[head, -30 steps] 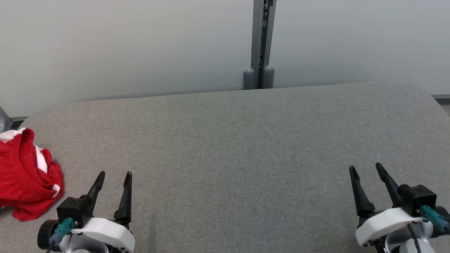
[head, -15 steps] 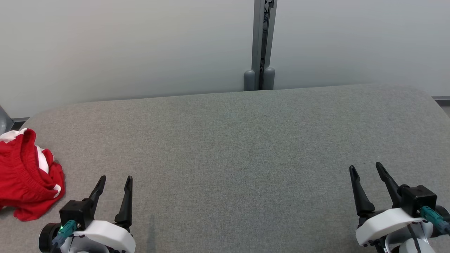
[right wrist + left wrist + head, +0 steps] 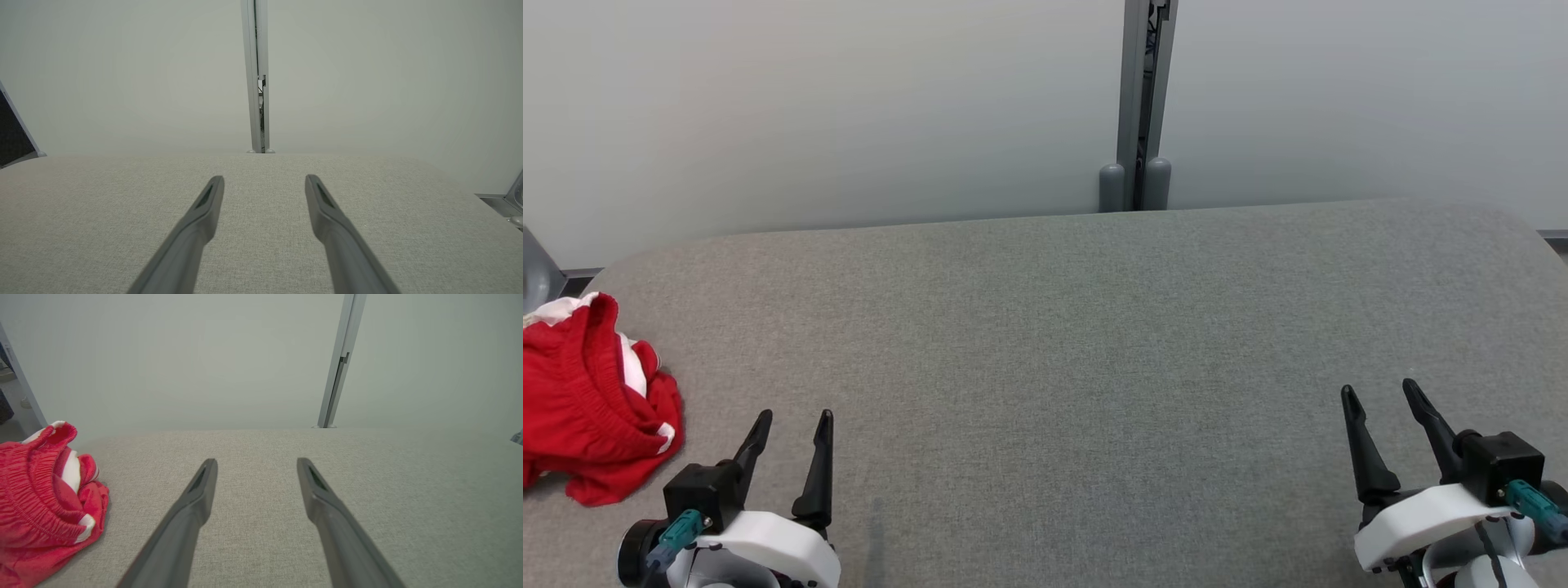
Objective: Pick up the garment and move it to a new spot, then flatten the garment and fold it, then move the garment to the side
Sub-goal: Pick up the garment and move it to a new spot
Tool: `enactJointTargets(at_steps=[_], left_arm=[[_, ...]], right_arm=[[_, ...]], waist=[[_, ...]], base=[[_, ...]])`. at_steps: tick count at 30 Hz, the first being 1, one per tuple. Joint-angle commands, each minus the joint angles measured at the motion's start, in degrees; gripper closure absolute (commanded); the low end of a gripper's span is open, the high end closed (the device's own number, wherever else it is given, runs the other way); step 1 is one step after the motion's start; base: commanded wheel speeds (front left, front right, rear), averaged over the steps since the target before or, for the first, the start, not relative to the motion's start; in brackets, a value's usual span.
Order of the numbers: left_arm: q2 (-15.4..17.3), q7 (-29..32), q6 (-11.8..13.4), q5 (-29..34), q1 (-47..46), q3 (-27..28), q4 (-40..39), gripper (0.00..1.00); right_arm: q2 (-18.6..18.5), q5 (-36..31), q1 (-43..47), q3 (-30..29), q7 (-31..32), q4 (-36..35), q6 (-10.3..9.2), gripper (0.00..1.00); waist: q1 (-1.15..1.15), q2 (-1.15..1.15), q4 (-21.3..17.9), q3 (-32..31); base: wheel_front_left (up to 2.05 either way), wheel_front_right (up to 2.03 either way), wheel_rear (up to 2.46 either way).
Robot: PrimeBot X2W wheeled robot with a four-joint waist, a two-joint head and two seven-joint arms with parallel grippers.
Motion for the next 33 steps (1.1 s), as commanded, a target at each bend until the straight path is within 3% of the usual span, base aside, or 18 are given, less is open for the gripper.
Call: enactJointTargets(at_steps=[1,8,25,33], left_arm=[[0.16,-0.27,-0.16,0.0,-1.22,0.18,0.28,0.0],[0.11,-0.27,0.02,-0.58,-2.17,1.56,0.81,0.0],[0.33,-0.27,0.83,-0.87,-3.21,5.21,-0.15,0.0],[0.01,-0.27,0.47,-1.02,-3.28,5.96,-0.68,0.0]], right_arm=[[-0.25,0.06,0.13,-0.22,-0.31,0.05,0.13,0.0],[-0.21,-0.38,-0.16,-0.1,-0.22,-0.37,0.13,0.0],[0.99,-1.53,-0.79,1.02,0.21,-3.05,0.12,0.0],[1.51,-1.9,-1.24,1.39,0.64,-3.87,0.13,0.0]], waist=[[0.0,0.0,0.62,0.02],[0.0,0.0,4.47,0.44],[0.0,0.0,20.41,1.31],[0.0,0.0,23.58,1.52]], base=[[0.0,0.0,0.0],[0.0,0.0,0.0],[0.0,0.0,0.0],[0.0,0.0,0.0]])
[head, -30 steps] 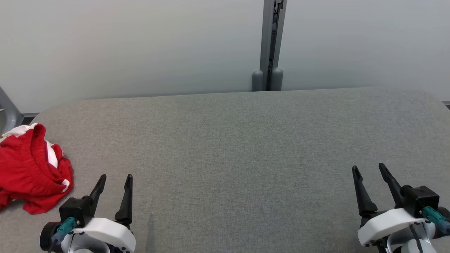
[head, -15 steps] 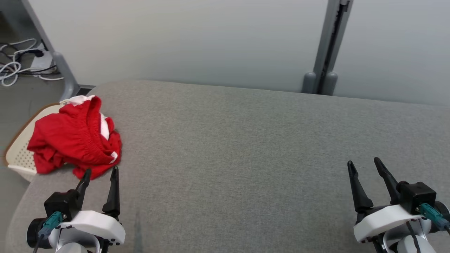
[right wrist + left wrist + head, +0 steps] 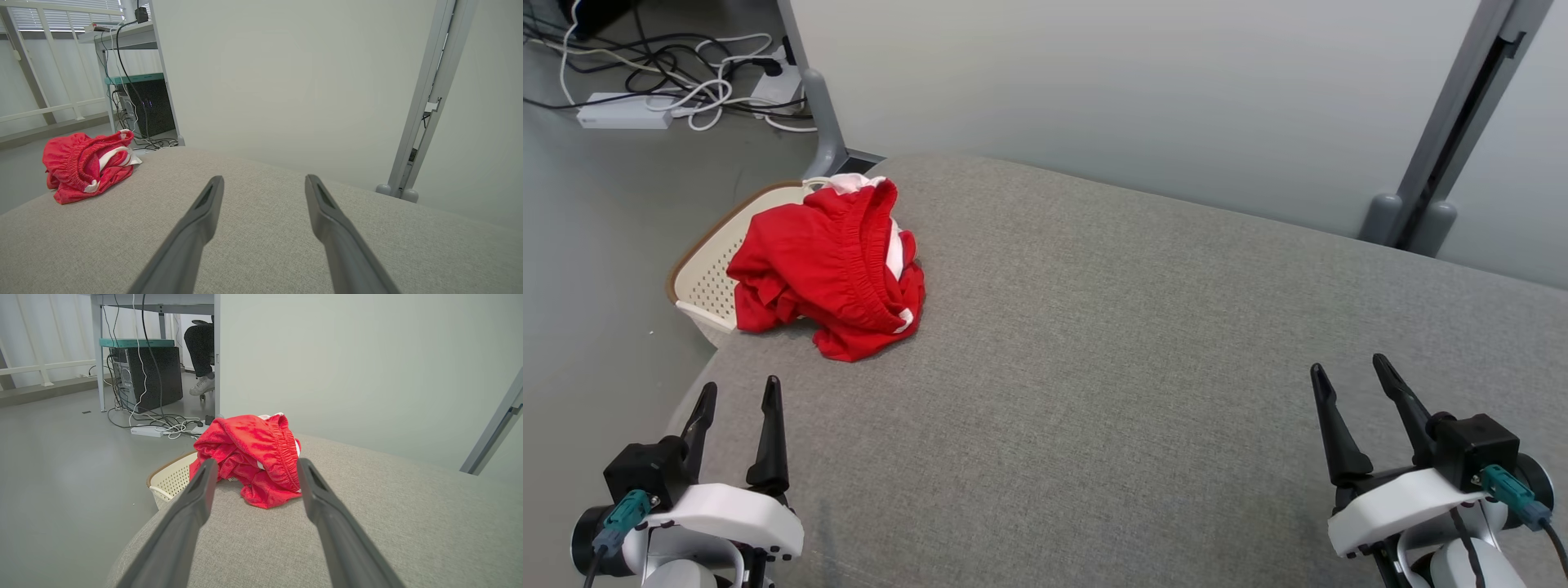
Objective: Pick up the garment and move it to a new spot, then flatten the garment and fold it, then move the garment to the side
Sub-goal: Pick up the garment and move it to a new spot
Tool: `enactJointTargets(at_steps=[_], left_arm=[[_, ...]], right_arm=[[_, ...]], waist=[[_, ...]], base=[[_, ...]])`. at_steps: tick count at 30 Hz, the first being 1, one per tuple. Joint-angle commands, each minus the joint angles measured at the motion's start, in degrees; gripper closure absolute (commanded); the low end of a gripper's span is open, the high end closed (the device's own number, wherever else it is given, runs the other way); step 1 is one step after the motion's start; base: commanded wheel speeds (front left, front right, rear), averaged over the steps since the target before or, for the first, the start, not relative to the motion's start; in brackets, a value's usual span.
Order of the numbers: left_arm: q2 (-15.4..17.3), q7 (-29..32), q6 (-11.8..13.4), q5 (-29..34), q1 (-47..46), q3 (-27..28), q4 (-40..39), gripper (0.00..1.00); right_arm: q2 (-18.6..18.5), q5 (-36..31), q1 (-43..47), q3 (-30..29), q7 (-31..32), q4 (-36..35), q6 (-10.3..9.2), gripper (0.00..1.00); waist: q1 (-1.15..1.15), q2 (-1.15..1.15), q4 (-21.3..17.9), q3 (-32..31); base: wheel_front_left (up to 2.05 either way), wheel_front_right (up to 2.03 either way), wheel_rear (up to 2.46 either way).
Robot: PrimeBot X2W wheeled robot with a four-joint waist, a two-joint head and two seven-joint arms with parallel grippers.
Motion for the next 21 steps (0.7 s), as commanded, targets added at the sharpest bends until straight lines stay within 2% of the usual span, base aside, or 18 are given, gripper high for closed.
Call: enactJointTargets(at_steps=[1,14,21], left_arm=[[0.13,-0.27,-0.11,-0.16,-0.8,0.19,-0.29,0.0],[-0.49,-0.27,-0.37,1.03,-1.44,0.6,-0.34,0.0],[-1.06,-0.26,0.44,1.09,-4.9,0.83,-1.3,0.0]], right_arm=[[-0.13,-0.49,-0.47,-0.03,0.06,-0.07,0.11,0.0],[-0.28,-0.78,0.19,0.24,0.61,-0.69,0.11,0.0],[-0.84,-0.86,-0.54,0.29,1.49,-2.46,0.12,0.0]], waist=[[0.0,0.0,0.55,0.11],[0.0,0.0,0.98,0.14],[0.0,0.0,0.28,2.13]], base=[[0.0,0.0,0.0],[0.0,0.0,0.0],[0.0,0.0,0.0]])
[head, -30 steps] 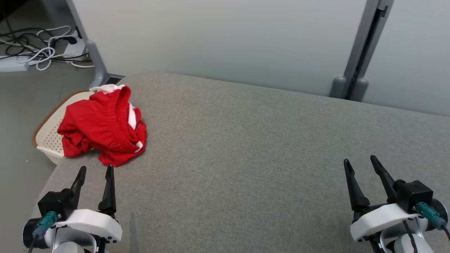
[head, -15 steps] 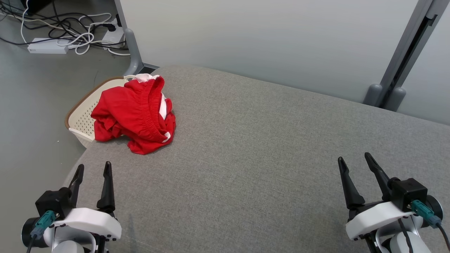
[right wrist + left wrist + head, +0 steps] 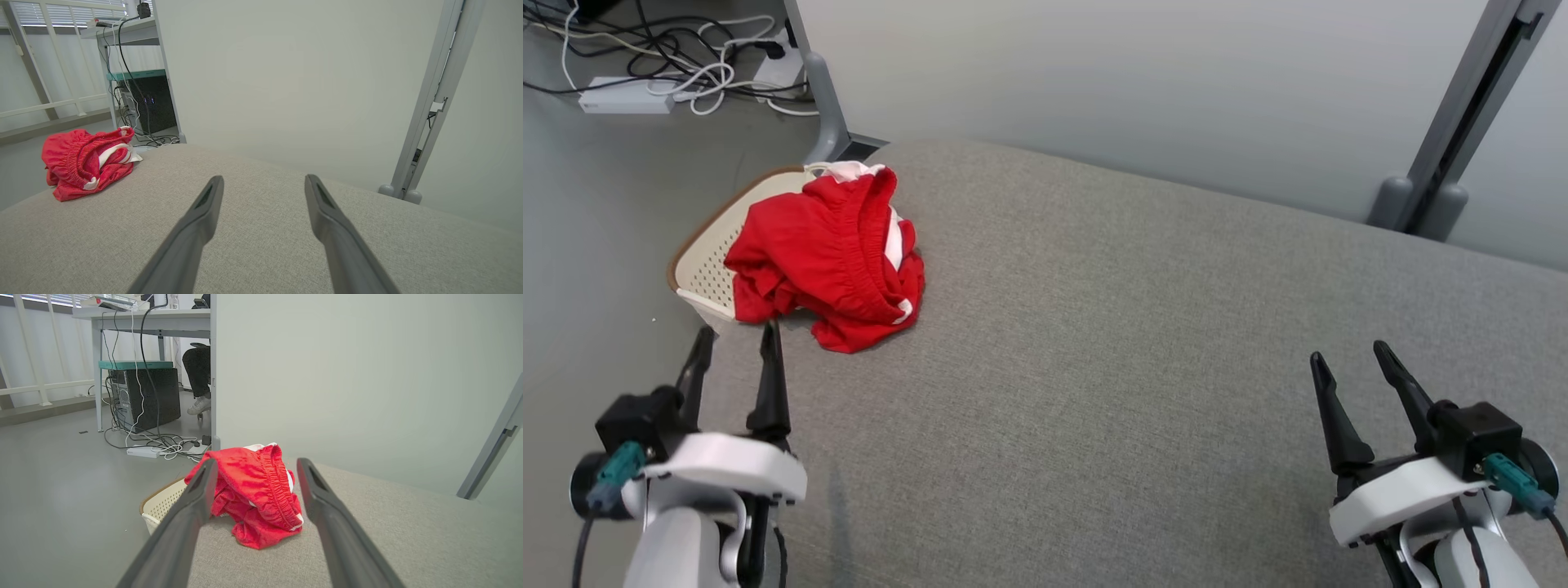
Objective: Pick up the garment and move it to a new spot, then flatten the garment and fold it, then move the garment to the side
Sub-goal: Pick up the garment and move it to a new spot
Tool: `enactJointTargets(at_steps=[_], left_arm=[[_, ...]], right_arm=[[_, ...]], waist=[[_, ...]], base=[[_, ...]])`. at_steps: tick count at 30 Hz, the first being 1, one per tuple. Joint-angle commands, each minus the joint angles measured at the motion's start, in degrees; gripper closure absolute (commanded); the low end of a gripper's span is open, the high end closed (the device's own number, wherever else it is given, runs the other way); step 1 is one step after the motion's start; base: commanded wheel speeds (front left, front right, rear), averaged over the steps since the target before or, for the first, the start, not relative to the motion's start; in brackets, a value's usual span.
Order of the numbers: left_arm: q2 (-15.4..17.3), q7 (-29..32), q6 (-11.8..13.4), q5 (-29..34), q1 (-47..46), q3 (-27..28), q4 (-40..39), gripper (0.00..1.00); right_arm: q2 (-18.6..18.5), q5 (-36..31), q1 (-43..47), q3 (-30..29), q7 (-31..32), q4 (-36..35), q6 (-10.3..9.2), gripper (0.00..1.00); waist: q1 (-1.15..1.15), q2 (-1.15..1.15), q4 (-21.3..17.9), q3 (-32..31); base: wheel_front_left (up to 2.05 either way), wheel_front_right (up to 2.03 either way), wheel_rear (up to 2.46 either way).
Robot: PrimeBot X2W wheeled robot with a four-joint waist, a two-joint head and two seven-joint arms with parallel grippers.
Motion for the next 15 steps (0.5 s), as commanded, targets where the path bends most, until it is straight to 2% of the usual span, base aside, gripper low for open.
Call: enactJointTargets(at_steps=[1,6,15], left_arm=[[0.04,-0.27,0.19,0.04,-2.08,0.39,-0.42,0.0],[-0.09,-0.19,0.04,-1.65,-8.0,1.13,1.59,0.0],[4.26,3.58,0.5,-3.12,-21.39,2.1,16.91,0.0]], right_arm=[[-0.66,-0.54,-1.02,0.29,0.51,-0.81,0.12,0.0],[-2.24,-0.64,-3.1,1.96,2.17,-3.43,0.11,0.0],[-5.31,0.04,-7.85,4.37,3.99,-7.33,0.09,0.0]], waist=[[0.0,0.0,-0.88,1.57],[0.0,0.0,-3.76,6.6],[0.0,0.0,-9.33,16.4]], base=[[0.0,0.0,0.0],[0.0,0.0,0.0],[0.0,0.0,0.0]])
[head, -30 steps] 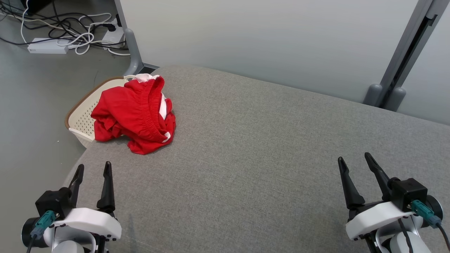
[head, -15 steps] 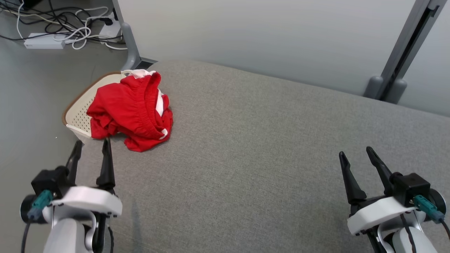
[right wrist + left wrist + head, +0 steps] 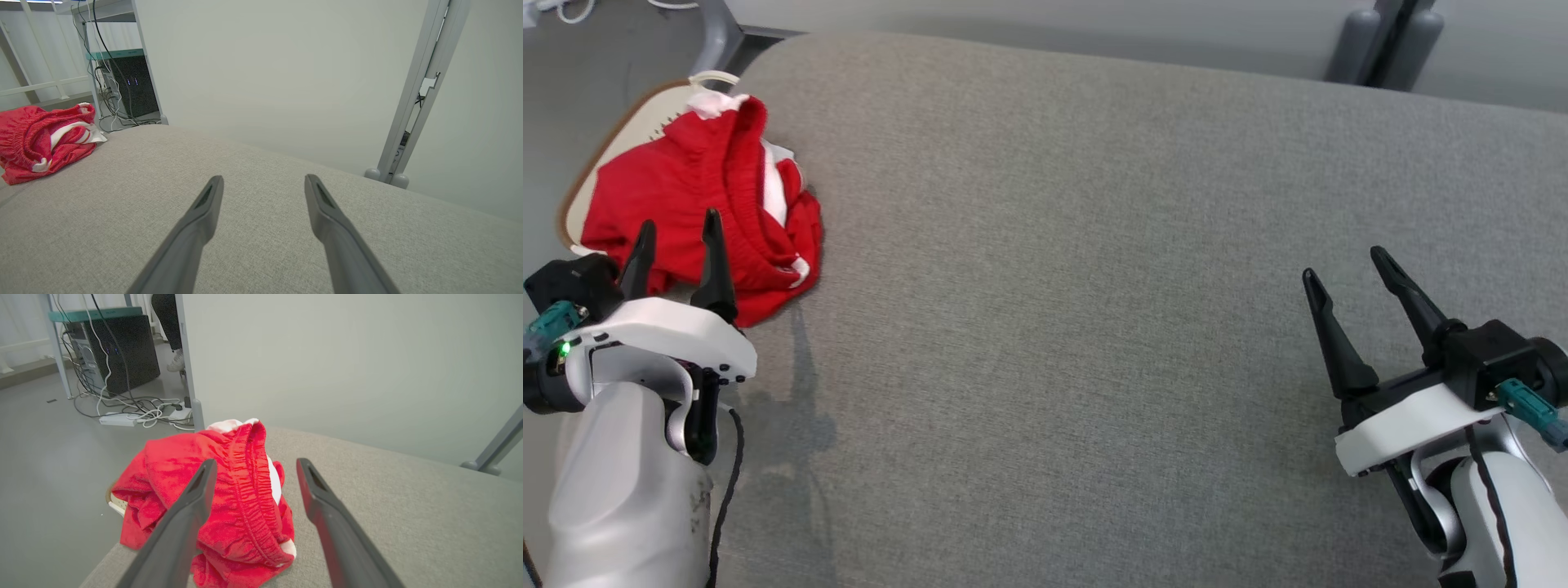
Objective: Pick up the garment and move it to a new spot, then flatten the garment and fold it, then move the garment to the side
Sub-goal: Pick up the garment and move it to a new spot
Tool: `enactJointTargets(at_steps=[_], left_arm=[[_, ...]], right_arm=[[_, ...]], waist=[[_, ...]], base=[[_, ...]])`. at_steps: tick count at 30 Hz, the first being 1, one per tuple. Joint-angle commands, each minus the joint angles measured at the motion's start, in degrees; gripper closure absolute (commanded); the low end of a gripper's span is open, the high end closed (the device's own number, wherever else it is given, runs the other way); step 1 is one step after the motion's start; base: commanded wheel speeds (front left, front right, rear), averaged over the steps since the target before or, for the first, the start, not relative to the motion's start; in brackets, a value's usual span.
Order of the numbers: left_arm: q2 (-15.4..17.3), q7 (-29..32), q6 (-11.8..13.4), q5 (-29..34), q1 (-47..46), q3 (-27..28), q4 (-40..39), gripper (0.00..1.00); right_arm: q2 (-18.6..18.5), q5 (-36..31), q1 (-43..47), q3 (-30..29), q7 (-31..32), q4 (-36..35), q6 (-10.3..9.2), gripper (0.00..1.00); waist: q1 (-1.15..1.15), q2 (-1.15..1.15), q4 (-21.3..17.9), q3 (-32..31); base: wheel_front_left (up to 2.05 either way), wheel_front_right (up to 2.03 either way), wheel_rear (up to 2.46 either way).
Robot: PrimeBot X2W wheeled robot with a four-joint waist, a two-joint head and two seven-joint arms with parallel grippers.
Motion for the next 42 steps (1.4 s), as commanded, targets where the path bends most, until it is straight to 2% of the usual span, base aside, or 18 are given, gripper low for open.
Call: enactJointTargets(at_steps=[1,9,17,18,19,20,21,28,31,37,42], left_arm=[[1.1,1.11,0.24,-0.52,-2.31,0.42,2.41,0.0],[3.63,3.53,0.68,-2.58,-8.74,1.92,13.91,0.0],[4.88,3.07,0.06,-5.02,-12.31,2.93,21.83,0.0],[5.08,3.04,-0.01,-5.15,-12.66,2.98,22.51,0.04],[5.17,2.62,-0.13,-5.34,-12.94,2.96,23.01,0.53],[5.32,1.95,-0.19,-5.37,-13.23,2.87,23.3,0.84],[5.37,1.6,-0.25,-5.49,-13.36,2.8,23.74,1.0],[5.95,-2.66,-0.66,-5.41,-13.24,2.52,22.47,1.0],[6.59,-3.36,0.02,-4.75,-11.83,2.42,19.99,1.0],[6.87,-3.66,1.07,-3.2,-6.93,3.32,8.45,1.0],[5.8,-3.63,1.39,-1.66,-0.6,3.23,-1.94,1.0]], right_arm=[[-0.77,0.34,-1.17,0.03,0.21,-0.55,0.06,0.0],[-2.01,0.17,-2.76,0.08,0.49,-1.95,0.06,0.0],[-2.5,0.36,-3.42,1.08,0.31,-2.02,0.05,0.0],[-2.59,0.41,-3.47,1.14,0.24,-1.97,0.05,0.0],[-2.63,0.43,-3.45,1.17,0.14,-1.82,0.05,0.0],[-2.67,0.47,-3.47,1.19,0.05,-1.7,0.05,0.0],[-2.68,0.5,-3.43,1.17,-0.02,-1.55,0.05,0.0],[-2.25,0.86,-2.23,0.87,-0.81,-0.3,0.05,0.0],[-1.66,0.88,-1.75,0.47,-1.36,0.27,0.05,0.0],[-0.03,1.08,-0.32,-0.7,-2.38,1.65,0.05,0.0],[1.58,1.29,1.69,-2.11,-3.31,2.91,0.05,0.0]], waist=[[0.0,0.0,-2.88,4.0],[0.0,0.0,-4.08,8.5],[0.0,0.0,-4.43,9.89],[0.0,0.0,-4.45,9.94],[0.0,0.0,-4.44,9.88],[0.0,0.0,-4.42,9.79],[0.0,0.0,-4.37,9.59],[0.0,0.0,-3.97,6.87],[0.0,0.0,-4.09,4.97],[0.0,0.0,-4.58,0.5],[0.0,0.0,-5.1,-3.82]], base=[[0.0,0.0,0.0],[0.0,0.0,0.0],[0.0,0.0,0.0],[0.0,0.0,0.0],[0.0,0.0,0.0],[0.0,0.0,0.0],[0.0,0.0,0.0],[0.0,0.0,0.0],[0.0,0.0,0.0],[0.0,0.0,0.0],[0.0,0.0,0.0]])
